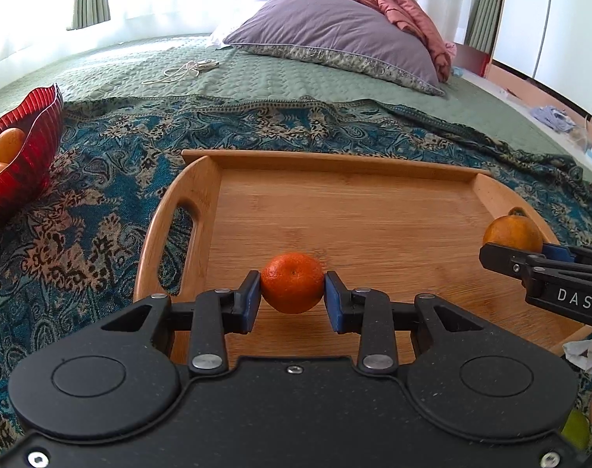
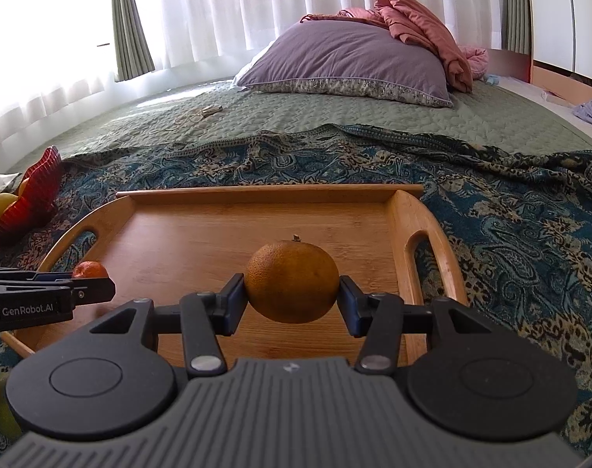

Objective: Organize fruits
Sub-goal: 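Carry the orange and tangerine onto the wooden tray while both grippers open to release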

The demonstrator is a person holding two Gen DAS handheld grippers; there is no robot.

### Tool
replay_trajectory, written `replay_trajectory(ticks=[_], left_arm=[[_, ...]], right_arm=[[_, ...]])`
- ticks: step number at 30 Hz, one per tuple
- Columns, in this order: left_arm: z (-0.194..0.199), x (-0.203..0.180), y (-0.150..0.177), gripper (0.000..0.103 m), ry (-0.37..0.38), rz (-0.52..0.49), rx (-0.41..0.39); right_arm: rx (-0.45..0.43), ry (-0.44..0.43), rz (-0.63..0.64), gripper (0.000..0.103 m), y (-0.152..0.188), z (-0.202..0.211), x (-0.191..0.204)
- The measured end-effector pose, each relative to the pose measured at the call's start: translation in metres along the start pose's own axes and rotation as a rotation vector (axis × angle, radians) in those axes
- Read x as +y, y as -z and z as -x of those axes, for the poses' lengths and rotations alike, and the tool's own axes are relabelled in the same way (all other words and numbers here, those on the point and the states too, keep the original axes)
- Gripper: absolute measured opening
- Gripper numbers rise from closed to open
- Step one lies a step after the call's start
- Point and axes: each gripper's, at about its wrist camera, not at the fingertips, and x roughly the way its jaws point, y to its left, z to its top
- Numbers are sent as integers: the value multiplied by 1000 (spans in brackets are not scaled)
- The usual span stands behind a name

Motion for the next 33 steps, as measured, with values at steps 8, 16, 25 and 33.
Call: replay_trajectory(ticks=[8,16,25,33], left_arm=[[-4,-1,-2,33,-2,-13,16],[-12,-2,-3,33,-11,-36,49],[-13,-5,-2,34,-27,-60,62],[-9,-3,-3,44,-17,-55,48]], right_arm=[[10,6,-11,54,3,-6,-1],[19,15,-3,54,5,-9,-1],[34,30,-5,54,9,-13,-2],[34,37,14,55,9,-12,0]])
